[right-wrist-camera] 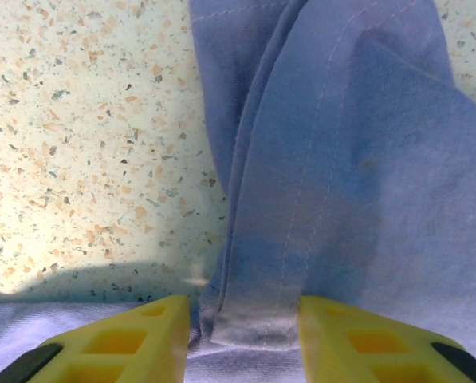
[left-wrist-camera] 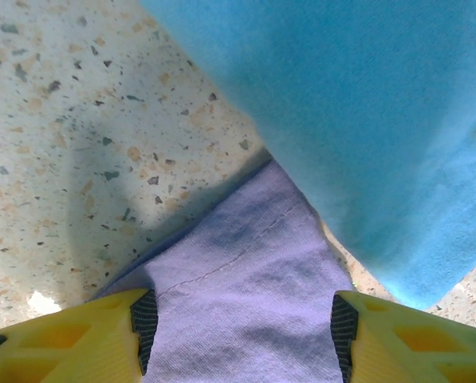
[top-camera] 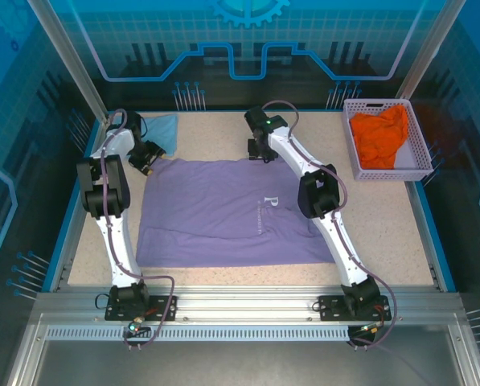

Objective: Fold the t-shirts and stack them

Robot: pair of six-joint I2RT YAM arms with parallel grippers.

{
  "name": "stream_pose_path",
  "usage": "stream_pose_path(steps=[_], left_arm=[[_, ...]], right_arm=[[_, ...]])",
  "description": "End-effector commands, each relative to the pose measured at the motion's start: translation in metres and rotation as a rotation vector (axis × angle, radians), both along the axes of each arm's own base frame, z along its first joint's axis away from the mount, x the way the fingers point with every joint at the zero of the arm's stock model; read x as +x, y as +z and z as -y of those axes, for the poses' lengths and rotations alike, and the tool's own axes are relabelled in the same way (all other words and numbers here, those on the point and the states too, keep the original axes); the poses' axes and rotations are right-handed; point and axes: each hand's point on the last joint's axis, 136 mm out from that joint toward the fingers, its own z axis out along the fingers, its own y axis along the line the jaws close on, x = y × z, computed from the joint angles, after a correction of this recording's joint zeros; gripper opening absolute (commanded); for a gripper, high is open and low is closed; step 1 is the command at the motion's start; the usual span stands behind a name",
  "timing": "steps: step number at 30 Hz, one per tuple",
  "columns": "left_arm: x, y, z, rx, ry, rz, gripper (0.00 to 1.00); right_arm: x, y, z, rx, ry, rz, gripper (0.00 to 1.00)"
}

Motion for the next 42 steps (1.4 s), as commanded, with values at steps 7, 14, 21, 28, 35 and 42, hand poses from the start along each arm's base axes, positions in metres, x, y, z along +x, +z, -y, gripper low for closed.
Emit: stream_pose_path(steps=[7, 14, 21, 28, 35, 42], left_arm=[[0.008, 0.041, -0.008, 0.080, 0.001, 0.074, 0.61], [0.018, 0.043, -0.012, 0.141, -0.048, 0.079, 0.56], [0.015, 0.013, -0.009, 0.147, -0.092, 0.047, 0.39], [0.016, -0.002, -0.010, 0.170, -0.138, 0.026, 0.32], [0.018, -0.013, -0.009, 0.168, -0.148, 0.010, 0.30], [0.026, -0.017, -0.006, 0.205, -0.178, 0.000, 0.39]], right_arm=[[0.002, -0.005, 0.008, 0.002, -0.016, -0.018, 0.29], [0.003, -0.003, 0.009, 0.017, -0.019, -0.019, 0.26], [0.004, -0.001, 0.013, 0.028, -0.024, -0.020, 0.24], [0.005, 0.001, 0.015, 0.041, -0.030, -0.022, 0.23], [0.006, 0.002, 0.016, 0.050, -0.033, -0.022, 0.23], [0.005, 0.002, 0.017, 0.051, -0.035, -0.022, 0.23]])
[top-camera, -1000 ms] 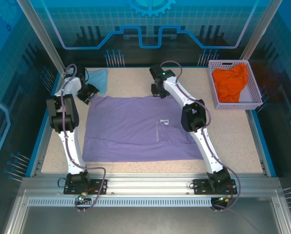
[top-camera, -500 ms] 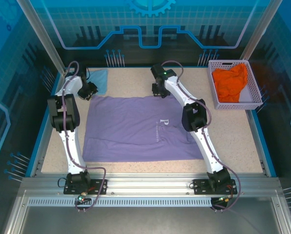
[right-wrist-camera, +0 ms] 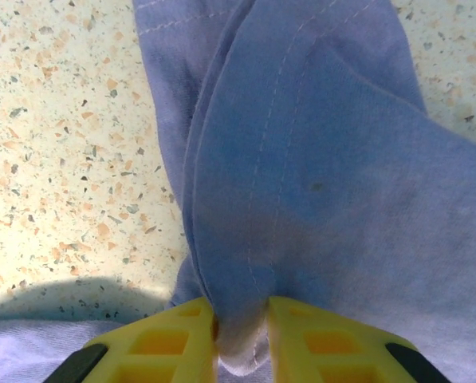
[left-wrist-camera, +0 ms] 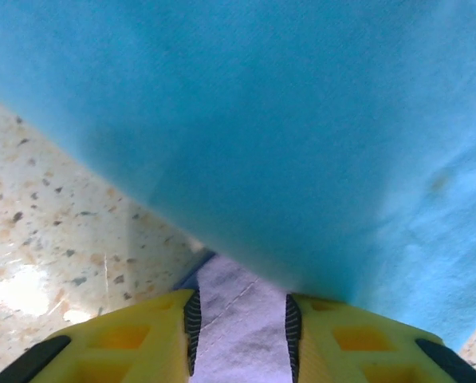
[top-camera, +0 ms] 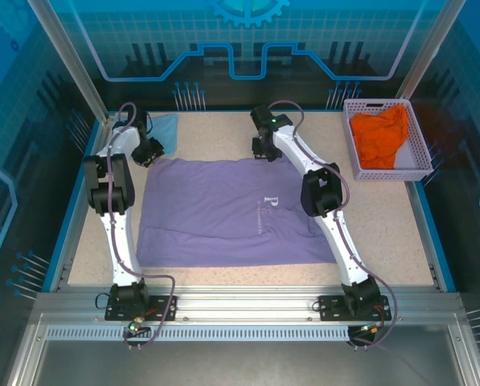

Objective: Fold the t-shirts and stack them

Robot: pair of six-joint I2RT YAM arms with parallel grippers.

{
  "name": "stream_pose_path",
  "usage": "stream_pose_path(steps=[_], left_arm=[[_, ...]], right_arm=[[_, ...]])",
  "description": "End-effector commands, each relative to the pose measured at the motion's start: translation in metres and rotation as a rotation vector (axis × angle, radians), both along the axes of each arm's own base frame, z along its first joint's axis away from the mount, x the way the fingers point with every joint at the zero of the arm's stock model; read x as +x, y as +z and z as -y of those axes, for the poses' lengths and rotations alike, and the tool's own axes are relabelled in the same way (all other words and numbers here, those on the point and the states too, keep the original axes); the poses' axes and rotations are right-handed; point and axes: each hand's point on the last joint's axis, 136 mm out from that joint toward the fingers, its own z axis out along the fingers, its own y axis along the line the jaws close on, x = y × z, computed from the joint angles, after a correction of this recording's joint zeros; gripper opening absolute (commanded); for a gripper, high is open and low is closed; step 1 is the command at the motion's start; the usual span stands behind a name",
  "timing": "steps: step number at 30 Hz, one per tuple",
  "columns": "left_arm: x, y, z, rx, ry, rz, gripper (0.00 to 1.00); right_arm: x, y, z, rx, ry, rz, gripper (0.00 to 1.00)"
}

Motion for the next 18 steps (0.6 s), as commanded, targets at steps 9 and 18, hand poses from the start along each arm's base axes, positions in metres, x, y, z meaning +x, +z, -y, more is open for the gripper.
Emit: stream_pose_path(steps=[9, 18], left_arm=[[0.001, -0.017, -0.001, 0.038, -0.019, -0.067, 0.41], [-0.004, -0.020, 0.000, 0.035, -0.022, -0.093, 0.27]], right_arm=[[0.002, 0.007, 0.012, 0.005, -0.033, 0.000, 0.27], [0.003, 0.005, 0.019, 0.010, -0.056, -0.009, 0.28]])
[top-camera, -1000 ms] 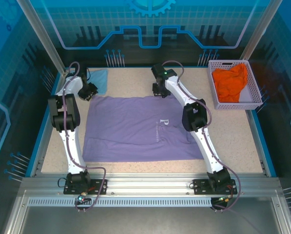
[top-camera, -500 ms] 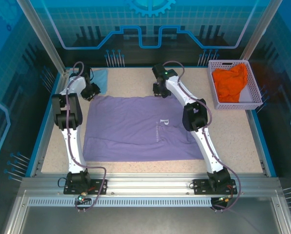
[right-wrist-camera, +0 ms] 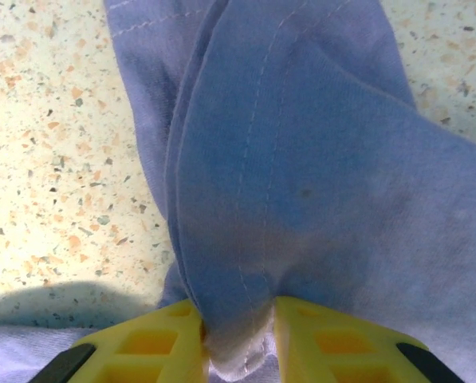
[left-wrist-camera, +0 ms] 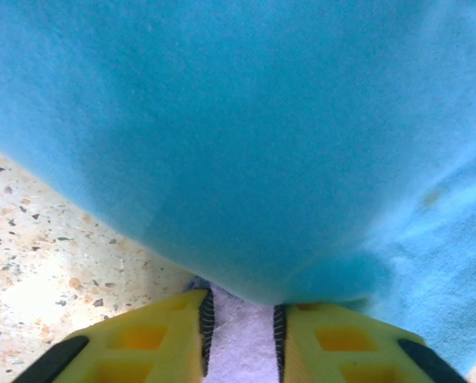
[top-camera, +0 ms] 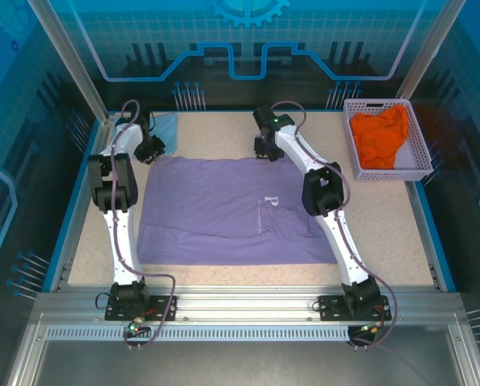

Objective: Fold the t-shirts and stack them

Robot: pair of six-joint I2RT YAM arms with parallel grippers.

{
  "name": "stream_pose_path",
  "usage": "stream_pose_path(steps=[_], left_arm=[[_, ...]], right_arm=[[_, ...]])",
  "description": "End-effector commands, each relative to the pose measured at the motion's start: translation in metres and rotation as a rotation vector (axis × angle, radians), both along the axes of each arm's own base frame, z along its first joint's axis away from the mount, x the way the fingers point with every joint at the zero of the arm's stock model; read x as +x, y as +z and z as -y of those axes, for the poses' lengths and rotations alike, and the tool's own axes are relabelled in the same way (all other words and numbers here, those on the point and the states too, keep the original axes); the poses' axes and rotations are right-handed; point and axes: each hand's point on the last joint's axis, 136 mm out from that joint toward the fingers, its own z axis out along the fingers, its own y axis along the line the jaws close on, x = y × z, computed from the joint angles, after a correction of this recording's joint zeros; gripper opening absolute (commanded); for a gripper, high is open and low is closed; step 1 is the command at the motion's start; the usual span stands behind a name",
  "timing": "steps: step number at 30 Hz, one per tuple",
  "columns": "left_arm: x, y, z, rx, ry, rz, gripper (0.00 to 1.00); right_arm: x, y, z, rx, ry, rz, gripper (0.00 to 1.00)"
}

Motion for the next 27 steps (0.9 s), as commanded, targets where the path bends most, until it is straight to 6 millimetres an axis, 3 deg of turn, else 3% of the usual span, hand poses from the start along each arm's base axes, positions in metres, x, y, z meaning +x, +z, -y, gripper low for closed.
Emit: stream_pose_path(steps=[1, 8, 11, 19, 27], left_arm=[[-0.011, -0.018, 0.001, 0.009, -0.014, -0.063, 0.26], [-0.010, -0.009, 0.005, -0.010, -0.014, -0.037, 0.15], [-0.005, 0.007, 0.010, -0.011, -0.018, 0.006, 0.08], [0.004, 0.045, 0.028, -0.015, -0.046, 0.101, 0.01], [-0.007, 0.068, 0.030, 0.001, -0.031, 0.186, 0.00]], right_arm=[[0.001, 0.010, 0.011, 0.008, -0.033, 0.001, 0.28], [0.002, 0.012, 0.012, 0.011, -0.035, 0.005, 0.24], [0.003, 0.013, 0.015, 0.010, -0.042, 0.008, 0.22], [0.005, 0.021, 0.018, 0.013, -0.043, 0.026, 0.15], [0.005, 0.066, 0.017, 0.013, 0.019, 0.109, 0.07]])
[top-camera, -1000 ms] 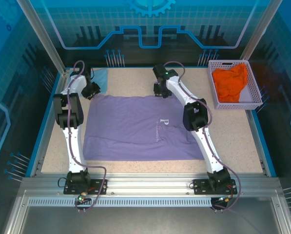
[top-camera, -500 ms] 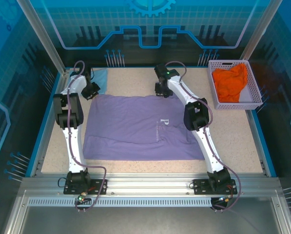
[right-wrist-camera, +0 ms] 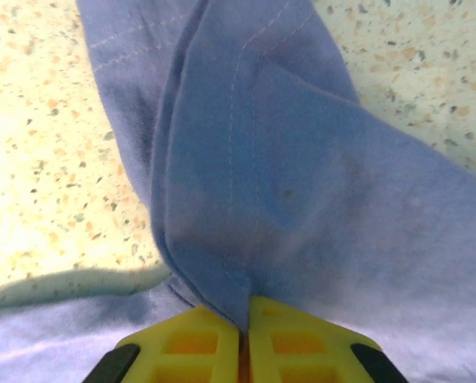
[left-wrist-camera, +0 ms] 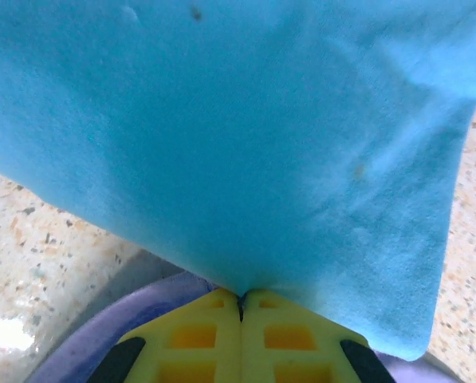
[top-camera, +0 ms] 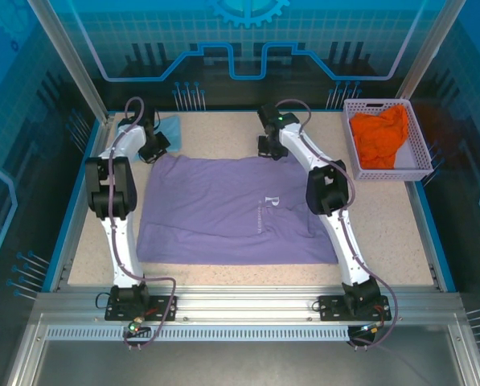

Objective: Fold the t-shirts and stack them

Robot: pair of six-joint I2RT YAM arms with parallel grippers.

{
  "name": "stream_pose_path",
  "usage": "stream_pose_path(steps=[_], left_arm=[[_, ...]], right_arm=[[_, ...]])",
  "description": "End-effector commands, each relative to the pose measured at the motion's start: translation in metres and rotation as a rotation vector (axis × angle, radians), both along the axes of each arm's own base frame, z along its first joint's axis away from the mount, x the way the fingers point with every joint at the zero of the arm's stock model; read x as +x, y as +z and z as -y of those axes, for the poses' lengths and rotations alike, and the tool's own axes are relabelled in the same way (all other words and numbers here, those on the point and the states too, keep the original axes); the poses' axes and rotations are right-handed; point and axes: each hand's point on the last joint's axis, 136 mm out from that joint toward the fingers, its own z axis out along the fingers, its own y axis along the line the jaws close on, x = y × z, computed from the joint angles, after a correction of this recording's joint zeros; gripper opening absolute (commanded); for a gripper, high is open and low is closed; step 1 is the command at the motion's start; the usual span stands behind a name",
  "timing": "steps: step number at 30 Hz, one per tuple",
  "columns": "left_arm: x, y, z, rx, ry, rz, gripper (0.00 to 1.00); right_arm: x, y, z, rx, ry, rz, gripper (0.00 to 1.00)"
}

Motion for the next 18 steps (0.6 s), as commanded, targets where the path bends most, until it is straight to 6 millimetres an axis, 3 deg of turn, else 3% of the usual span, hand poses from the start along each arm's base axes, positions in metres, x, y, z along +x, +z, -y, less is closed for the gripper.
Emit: stream_pose_path(steps=[1, 6, 13, 14, 18], left_arm=[[0.001, 0.029, 0.001, -0.005, 0.006, 0.088, 0.00], [-0.009, 0.022, 0.004, -0.013, 0.001, 0.069, 0.00], [-0.009, -0.008, 0.002, -0.019, -0.009, -0.006, 0.12], [-0.008, -0.013, 0.002, -0.022, -0.007, -0.018, 0.14], [-0.007, -0.028, -0.006, -0.053, 0.019, -0.054, 0.39]], right_arm=[[0.005, 0.056, 0.003, 0.014, 0.037, 0.102, 0.06], [-0.007, 0.079, 0.005, 0.011, 0.102, 0.113, 0.04], [-0.010, 0.066, 0.011, 0.023, 0.086, 0.086, 0.04], [-0.010, 0.065, 0.012, 0.021, 0.084, 0.085, 0.04], [-0.009, 0.057, 0.016, 0.012, 0.077, 0.072, 0.03]])
